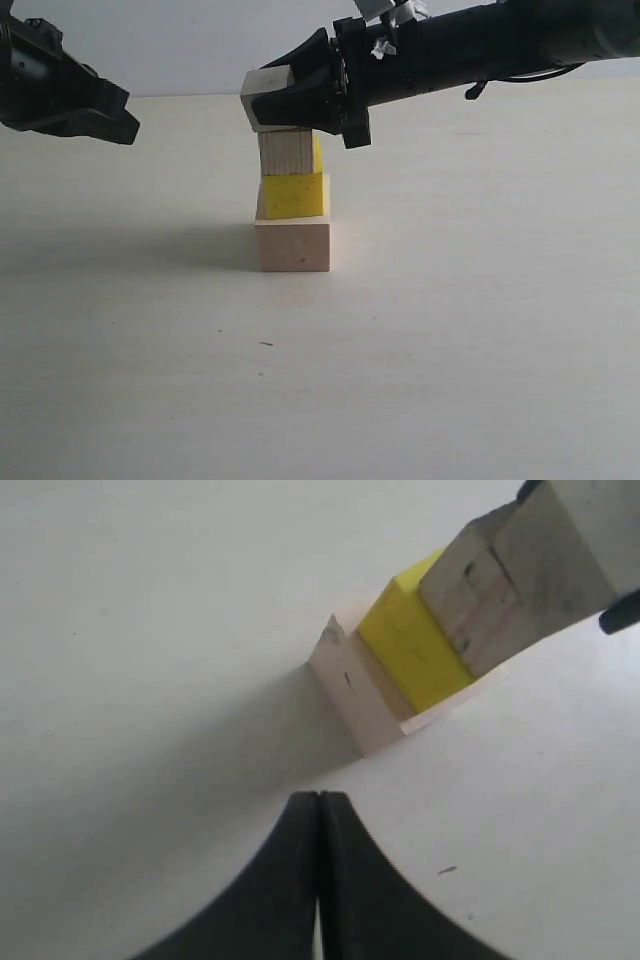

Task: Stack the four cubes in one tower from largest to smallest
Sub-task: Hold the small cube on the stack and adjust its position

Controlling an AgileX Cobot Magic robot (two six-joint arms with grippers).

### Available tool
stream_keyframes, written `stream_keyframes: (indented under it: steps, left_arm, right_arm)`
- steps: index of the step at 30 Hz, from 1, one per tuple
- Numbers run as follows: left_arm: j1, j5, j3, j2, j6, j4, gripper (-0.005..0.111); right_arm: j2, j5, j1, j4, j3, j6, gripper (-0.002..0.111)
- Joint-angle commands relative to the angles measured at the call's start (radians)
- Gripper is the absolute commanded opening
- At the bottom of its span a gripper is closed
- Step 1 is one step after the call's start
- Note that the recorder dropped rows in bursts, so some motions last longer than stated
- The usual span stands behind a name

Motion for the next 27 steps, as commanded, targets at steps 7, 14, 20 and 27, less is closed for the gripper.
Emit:
stream_keyframes:
  steps: [7, 14, 20, 27]
  left_arm:
    - [0.000, -0.001, 0.002, -0.008, 0.004, 0.003, 0.000]
    - [0.000, 0.003, 0.002, -0.008, 0.004, 0.003, 0.000]
    - [0.000, -0.001, 0.002, -0.008, 0.004, 0.003, 0.000]
    - [0.000, -0.003, 0.002, -0.008, 0.004, 0.003, 0.000]
  right_arm:
    - [-0.005, 0.009, -0.012, -0.003, -0.031, -0.008, 0.000]
    - [-0.005, 0.009, -0.040, 0.028, -0.031, 0.004, 0.000]
    - [-0.005, 0.009, -0.035, 0.011, -0.031, 0.023, 0.000]
    - [-0.005, 0.009, -0.035, -0.006, -0.031, 0.032, 0.000]
